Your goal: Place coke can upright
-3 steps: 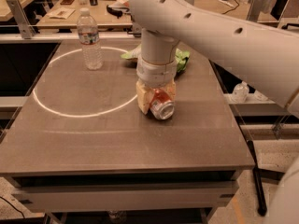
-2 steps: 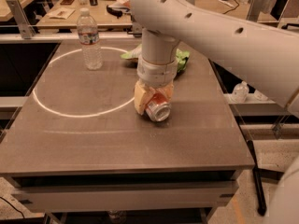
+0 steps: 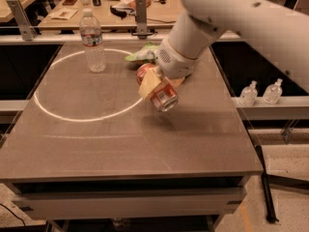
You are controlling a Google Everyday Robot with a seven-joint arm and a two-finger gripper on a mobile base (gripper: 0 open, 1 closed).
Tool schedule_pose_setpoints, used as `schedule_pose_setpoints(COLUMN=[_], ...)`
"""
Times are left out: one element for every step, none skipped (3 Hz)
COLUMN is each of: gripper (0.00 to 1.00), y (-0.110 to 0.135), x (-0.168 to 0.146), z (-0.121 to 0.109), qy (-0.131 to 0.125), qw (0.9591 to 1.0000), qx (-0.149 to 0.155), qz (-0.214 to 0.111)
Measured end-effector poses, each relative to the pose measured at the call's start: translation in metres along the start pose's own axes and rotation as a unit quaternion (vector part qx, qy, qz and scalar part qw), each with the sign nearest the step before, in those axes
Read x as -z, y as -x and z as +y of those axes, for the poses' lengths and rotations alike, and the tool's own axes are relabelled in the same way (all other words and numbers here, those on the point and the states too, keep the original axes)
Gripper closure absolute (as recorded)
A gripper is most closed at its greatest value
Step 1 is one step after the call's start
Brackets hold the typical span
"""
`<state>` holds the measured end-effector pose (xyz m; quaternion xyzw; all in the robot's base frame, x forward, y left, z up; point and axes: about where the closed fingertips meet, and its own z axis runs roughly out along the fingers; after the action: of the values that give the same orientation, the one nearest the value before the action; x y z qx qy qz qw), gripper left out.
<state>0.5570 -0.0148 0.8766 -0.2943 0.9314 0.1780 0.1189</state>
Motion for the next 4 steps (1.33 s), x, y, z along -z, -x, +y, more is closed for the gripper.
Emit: schedule_pose_setpoints(gripper=[1.00,1.00,1.00,1.00], y=[0.015,0.021,0.024,0.023], x=[0.036,0.059,0.061,0.061], z=[0.010,0.015,0.018,0.018], qy=[0.079,0.127,0.123,0.123], qw=[0.9919,0.9753,0.9677,0.9677], qx=[0.048,0.116,0.163,0.163], qz=[-0.088,-0.138,-0.148,-0.148])
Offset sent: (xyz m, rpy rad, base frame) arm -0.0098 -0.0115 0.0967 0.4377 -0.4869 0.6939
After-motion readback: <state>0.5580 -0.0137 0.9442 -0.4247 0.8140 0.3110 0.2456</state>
